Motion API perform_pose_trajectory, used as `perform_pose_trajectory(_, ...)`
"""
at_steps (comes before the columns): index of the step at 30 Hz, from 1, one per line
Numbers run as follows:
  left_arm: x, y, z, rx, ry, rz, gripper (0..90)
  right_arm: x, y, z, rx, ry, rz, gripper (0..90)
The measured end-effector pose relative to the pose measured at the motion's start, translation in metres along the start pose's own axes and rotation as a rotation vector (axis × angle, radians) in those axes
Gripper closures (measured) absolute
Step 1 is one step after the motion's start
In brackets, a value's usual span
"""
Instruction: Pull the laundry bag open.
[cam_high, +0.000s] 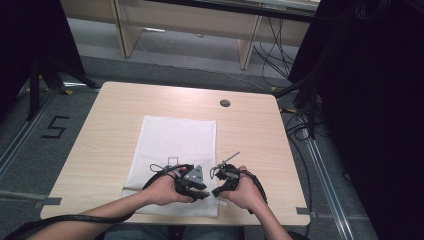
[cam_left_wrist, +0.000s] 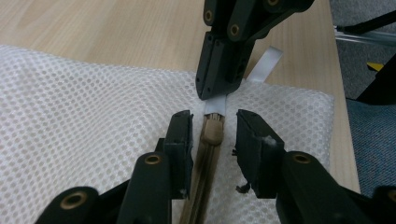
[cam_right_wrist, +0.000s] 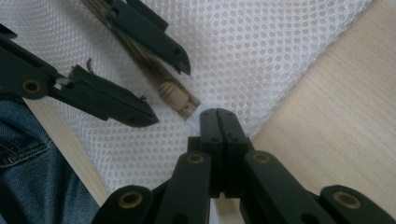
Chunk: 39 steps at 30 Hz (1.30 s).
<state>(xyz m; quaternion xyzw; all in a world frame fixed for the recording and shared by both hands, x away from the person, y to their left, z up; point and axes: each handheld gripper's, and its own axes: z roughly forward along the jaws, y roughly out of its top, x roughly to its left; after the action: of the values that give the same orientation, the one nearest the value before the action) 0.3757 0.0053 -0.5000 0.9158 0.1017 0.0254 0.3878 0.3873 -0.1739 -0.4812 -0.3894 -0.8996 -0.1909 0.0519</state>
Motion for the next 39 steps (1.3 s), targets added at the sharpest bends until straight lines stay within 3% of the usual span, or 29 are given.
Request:
perform_pose_trajectory(1,0.0007,0.0014,0.0007,0.008,0.002,0.027,66.9,0.0,0.0,0.0,0.0,0.0,0.0,90.0)
perform_pose_trajectory(2,-0.0005,0.0017,0.002,0.007,0.004,0.012,67.9,0.0002,-0.0002,0.0004,-0.005,0.0,0.002,90.0)
perform_pose_trajectory(5,-0.0005,0.0026,0.004,0.024,0.01,0.021,70.5,-0.0001,-0.0002,0.0004,-0.006,-0.004,-0.007,90.0)
perform_pose_trajectory(7,-0.0011,0.0025,0.0046,0.035,0.02,0.043,71.2,0.001,-0.0005,-0.0002,0.0,-0.003,0.012,90.0)
perform_pose_trajectory(8,-0.0022,0.0021,0.0051,0.039,0.019,0.032,71.6,0.0006,-0.0006,-0.0002,0.0,0.0,0.01,90.0)
perform_pose_trajectory(17,-0.0034,0.0049,0.0035,0.052,0.025,0.056,80.2,0.0002,-0.0004,0.0,-0.002,0.0,0.008,90.0)
perform_pose_trajectory(19,-0.0051,0.0058,0.0035,0.06,0.034,0.075,81.1,0.0003,-0.0004,-0.0001,-0.001,0.001,0.01,90.0)
perform_pose_trajectory(20,-0.0041,0.0067,0.0032,0.066,0.04,0.105,81.1,-0.0001,-0.0003,0.0001,-0.004,0.0,0.004,90.0)
perform_pose_trajectory(24,-0.0036,0.0071,0.0035,0.065,0.035,0.092,81.2,0.0,-0.0004,0.0001,-0.003,0.0,0.007,90.0)
perform_pose_trajectory(25,-0.0034,0.007,0.004,0.07,0.012,0.078,81.2,-0.0001,-0.0004,0.0001,-0.003,-0.001,0.007,90.0)
perform_pose_trajectory(27,-0.0028,0.0073,0.0031,0.065,0.023,0.06,81.3,0.0,-0.0003,0.0001,-0.001,0.002,0.004,90.0)
perform_pose_trajectory(31,0.0001,0.0072,0.0024,0.058,-0.002,0.027,81.4,0.0016,0.0005,0.0004,0.003,-0.013,-0.003,90.0)
perform_pose_trajectory(35,-0.0007,0.0077,0.0016,0.064,0.0,0.026,81.5,0.0033,0.001,0.0002,0.01,-0.017,0.001,90.0)
perform_pose_trajectory(39,-0.0005,0.0086,-0.0009,0.064,0.0,0.042,81.5,0.0051,0.0025,0.0015,0.007,-0.039,-0.033,90.0)
